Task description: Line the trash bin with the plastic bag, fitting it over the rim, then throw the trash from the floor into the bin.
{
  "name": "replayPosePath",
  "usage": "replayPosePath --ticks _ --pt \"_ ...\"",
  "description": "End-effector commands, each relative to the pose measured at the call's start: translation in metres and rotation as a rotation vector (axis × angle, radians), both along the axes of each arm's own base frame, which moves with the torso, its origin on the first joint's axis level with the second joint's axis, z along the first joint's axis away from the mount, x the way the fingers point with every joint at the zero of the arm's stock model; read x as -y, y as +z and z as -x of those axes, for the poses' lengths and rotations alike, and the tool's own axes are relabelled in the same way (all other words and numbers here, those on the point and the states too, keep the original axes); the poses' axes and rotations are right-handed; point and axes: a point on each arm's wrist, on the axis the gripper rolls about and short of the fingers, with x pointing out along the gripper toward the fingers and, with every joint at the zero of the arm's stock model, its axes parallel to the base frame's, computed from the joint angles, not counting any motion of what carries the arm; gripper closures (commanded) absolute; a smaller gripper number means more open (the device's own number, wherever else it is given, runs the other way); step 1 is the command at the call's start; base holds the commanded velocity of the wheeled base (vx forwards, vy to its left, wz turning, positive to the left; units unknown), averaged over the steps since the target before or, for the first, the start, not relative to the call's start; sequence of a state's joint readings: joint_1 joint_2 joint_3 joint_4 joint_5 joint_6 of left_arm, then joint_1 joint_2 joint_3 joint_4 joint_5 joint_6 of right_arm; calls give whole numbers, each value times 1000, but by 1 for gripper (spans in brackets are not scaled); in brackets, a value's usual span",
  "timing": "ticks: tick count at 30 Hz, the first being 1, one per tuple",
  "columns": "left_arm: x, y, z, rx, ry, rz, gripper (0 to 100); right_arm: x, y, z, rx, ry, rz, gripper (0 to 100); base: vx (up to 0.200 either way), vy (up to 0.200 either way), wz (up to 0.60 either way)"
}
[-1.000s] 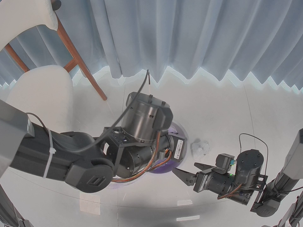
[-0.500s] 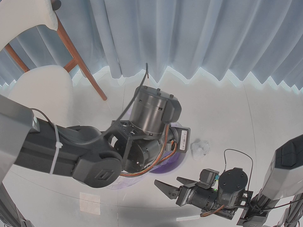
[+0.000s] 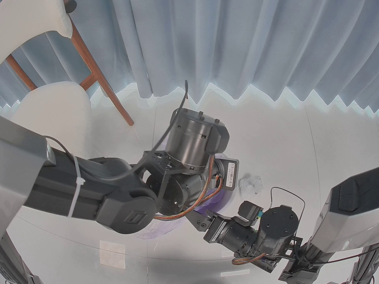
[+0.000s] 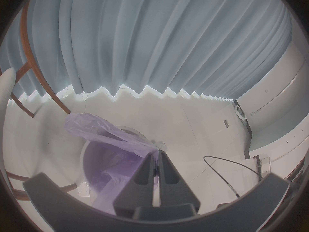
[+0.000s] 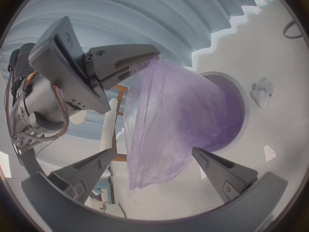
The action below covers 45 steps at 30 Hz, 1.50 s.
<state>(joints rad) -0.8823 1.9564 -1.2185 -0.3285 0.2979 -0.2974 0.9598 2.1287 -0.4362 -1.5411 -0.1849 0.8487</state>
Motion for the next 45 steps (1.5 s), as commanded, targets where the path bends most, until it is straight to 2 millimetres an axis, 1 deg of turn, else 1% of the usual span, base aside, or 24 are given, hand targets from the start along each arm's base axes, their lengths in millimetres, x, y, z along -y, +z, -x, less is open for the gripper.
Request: replayPosePath --ticks 1,11,18,19,25,27,30,32,35,36,37,38,40,42,45 --pt "2 -1 -2 2 7 -2 100 -8 -15 -6 -6 -20 10 0 0 0 0" --pt "2 -1 -2 4 11 -4 100 -21 -13 -16 24 -27 -25 0 0 0 0" --pt "2 -1 -2 7 12 -2 100 -22 -20 -18 16 -44 -4 0 0 0 0" --pt "2 -1 -2 7 14 -3 100 -21 -22 -19 16 -66 4 100 0 0 0" --pt "3 -1 -1 9 16 -4 100 -20 -23 -20 18 -73 9 100 0 0 0" --pt "4 -1 1 9 10 -4 100 -22 -21 -22 28 -71 4 100 0 0 0" --pt "1 -3 2 5 14 -11 100 -20 -17 -22 59 -71 20 100 0 0 0" --pt "-2 -4 -1 5 22 -15 100 -12 -11 -26 85 -89 35 100 0 0 0" --pt "-9 -5 -8 1 46 -15 100 7 3 -30 110 -123 52 100 0 0 0" --pt "-10 -6 -9 -1 52 -16 100 13 4 -31 110 -129 60 100 0 0 0" --pt "-10 -6 -11 0 54 -15 100 20 4 -33 107 -133 78 100 0 0 0" --pt "-10 -6 -12 -1 56 -17 100 22 4 -33 106 -134 82 100 0 0 0" --pt "-10 -5 -18 10 62 -3 100 39 1 -40 106 -155 135 100 0 0 0" --pt "-5 -6 -22 21 62 10 100 47 1 -46 113 -183 149 100 0 0 0" --pt "-3 -2 -24 37 62 29 100 51 1 -51 115 -203 150 100 0 0 0"
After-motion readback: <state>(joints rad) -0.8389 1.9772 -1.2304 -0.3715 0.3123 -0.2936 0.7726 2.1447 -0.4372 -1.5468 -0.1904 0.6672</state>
